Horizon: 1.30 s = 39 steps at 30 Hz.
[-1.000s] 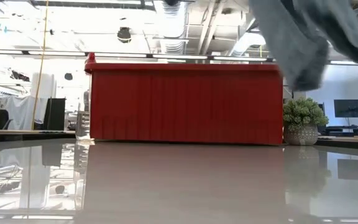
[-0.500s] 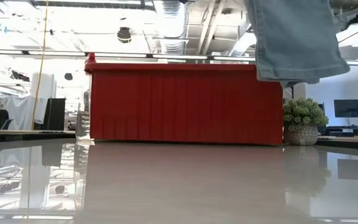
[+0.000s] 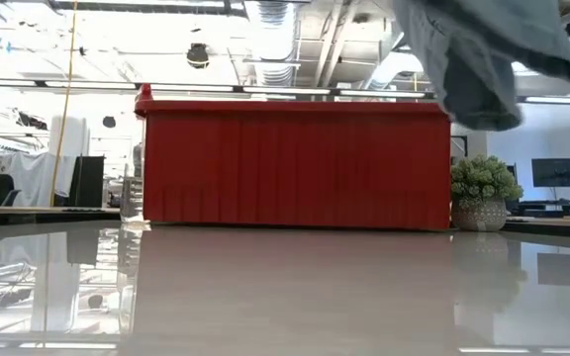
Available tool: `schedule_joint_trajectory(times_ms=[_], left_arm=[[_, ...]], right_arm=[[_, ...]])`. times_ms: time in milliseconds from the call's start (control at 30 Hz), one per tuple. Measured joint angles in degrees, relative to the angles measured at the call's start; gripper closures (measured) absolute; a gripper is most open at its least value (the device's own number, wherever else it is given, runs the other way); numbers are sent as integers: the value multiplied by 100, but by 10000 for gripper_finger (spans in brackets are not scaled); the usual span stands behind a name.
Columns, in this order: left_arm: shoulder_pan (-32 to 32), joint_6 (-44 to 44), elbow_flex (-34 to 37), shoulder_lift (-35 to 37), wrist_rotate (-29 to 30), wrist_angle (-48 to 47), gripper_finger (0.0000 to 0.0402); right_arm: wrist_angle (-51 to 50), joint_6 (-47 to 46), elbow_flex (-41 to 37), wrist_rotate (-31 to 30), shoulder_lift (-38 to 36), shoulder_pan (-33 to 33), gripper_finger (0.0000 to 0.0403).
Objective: Fold Laundry from Bin
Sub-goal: Fold the light blue pants
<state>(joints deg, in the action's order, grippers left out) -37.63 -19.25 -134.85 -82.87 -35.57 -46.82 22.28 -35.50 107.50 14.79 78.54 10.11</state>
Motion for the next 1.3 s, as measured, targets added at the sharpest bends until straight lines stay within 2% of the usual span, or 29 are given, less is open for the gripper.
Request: schedule_joint_trajectory(times_ms=[67,133,200,267,367,433,500,533,633,700,800,900,1033,1300], left_arm=[[593,675,131,30,-877,-318,191],[1457,1202,421,41,-1036,-609,191],[2277,1541,815,34,-502,-569,191],[2961,1626,1312,33,133,-7,191],[3761,1384,2138,31,707,1988,191],[4058,1111,2662,-23,1406,3186,191],[4156,817,3052,-63,2154,3948,191],[4161,661,3214,-76,2336,4265,191],[4156,101,3526,-175,2540,5207,191],[4178,-221,3641,-303,2704,5468,191],[4169,-322,3674,-626,2988,5714,191],[4122,-452,3585,-879,2996,5903,191],[4034,-555,3511,-902,3327,5983,191],[3897,-137,3515,-891,3671,6137,191]], right_arm=[[-123,-42,0,19,-28,72,386],[-321,-38,0,22,-75,125,386],[-398,-40,0,24,-79,140,386],[-434,-42,-4,61,-93,134,385],[-445,-45,-7,133,-99,129,385],[-442,-48,-7,159,-107,131,384],[-452,-48,-7,157,-111,136,384],[-461,-48,-7,157,-111,136,384],[-546,-48,-7,154,-109,140,384],[-557,-48,-7,151,-109,160,384],[-538,-57,-5,151,-109,208,384],[-543,-64,-4,150,-109,206,384],[-560,-100,-4,139,-105,206,384],[-576,-140,-4,143,-122,206,383]])
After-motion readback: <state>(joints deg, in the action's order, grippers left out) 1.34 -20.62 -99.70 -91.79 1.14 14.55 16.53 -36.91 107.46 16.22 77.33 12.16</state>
